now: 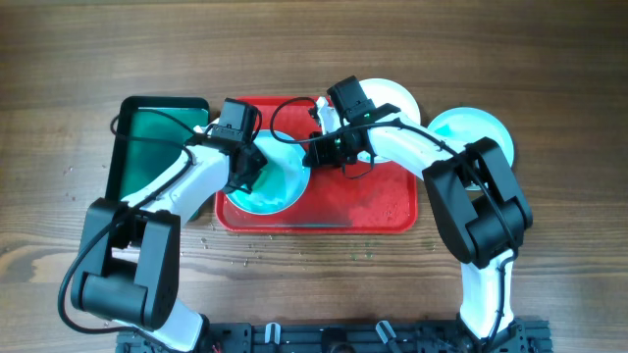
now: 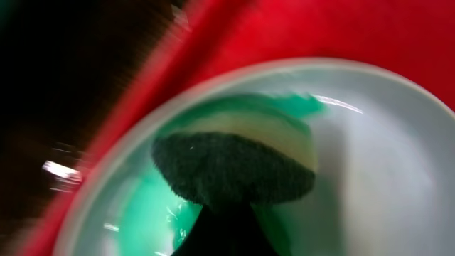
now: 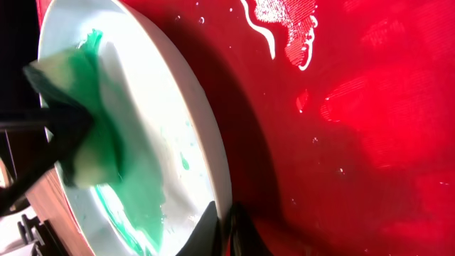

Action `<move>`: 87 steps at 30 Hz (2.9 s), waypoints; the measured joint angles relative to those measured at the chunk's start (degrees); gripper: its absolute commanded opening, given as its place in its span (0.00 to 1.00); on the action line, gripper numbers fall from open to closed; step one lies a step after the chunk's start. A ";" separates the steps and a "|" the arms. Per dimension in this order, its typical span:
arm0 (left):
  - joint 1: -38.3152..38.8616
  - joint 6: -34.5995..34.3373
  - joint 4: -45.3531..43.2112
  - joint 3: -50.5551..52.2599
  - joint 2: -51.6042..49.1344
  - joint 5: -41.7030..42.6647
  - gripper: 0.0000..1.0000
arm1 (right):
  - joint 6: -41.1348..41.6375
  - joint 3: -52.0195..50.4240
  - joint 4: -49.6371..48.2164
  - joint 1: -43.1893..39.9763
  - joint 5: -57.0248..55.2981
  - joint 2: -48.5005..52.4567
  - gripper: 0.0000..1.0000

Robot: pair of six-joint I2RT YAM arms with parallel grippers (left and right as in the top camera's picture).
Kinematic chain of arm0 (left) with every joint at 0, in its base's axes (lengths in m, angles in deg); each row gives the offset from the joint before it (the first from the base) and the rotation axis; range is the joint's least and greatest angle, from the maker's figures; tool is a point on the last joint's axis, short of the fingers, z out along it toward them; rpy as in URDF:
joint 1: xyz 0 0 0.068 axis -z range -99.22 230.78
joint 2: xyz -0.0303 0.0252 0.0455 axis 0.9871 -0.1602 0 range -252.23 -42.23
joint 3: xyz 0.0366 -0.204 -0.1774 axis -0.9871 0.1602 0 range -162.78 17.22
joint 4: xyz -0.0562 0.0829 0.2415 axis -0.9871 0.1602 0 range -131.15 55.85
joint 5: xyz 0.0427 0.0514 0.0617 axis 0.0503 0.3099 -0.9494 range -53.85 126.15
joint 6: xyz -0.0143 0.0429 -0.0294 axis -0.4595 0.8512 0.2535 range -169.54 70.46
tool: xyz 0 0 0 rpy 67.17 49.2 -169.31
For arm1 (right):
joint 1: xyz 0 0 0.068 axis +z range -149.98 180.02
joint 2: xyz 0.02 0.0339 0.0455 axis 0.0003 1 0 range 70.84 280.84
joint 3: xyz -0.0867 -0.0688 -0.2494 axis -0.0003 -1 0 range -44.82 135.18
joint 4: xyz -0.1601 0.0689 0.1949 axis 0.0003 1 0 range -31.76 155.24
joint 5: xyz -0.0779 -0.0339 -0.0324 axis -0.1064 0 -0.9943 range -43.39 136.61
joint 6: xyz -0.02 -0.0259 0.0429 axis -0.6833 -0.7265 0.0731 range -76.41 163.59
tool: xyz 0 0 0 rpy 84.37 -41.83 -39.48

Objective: Clean dirty plates on tray and stack at the side
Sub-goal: 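Scrub the held plate with the sponge in the left gripper, then lift the plate with right gripper and stack it on the first plate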

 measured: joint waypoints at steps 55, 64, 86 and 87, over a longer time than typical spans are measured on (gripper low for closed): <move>1.62 26.77 -9.07 1.22 -0.39 1.49 0.04 | -0.04 0.00 -0.09 0.07 0.63 0.00 0.04; -5.33 25.49 5.53 -8.76 0.20 -1.86 0.04 | 0.63 0.00 0.02 0.15 0.61 0.00 0.04; -16.76 25.05 27.63 -28.30 8.66 4.22 0.04 | -0.11 -0.48 14.78 19.23 -57.79 -26.67 0.04; -16.76 25.05 27.63 -28.30 8.66 4.22 0.04 | -0.76 -0.48 14.80 20.63 -62.14 -27.15 0.04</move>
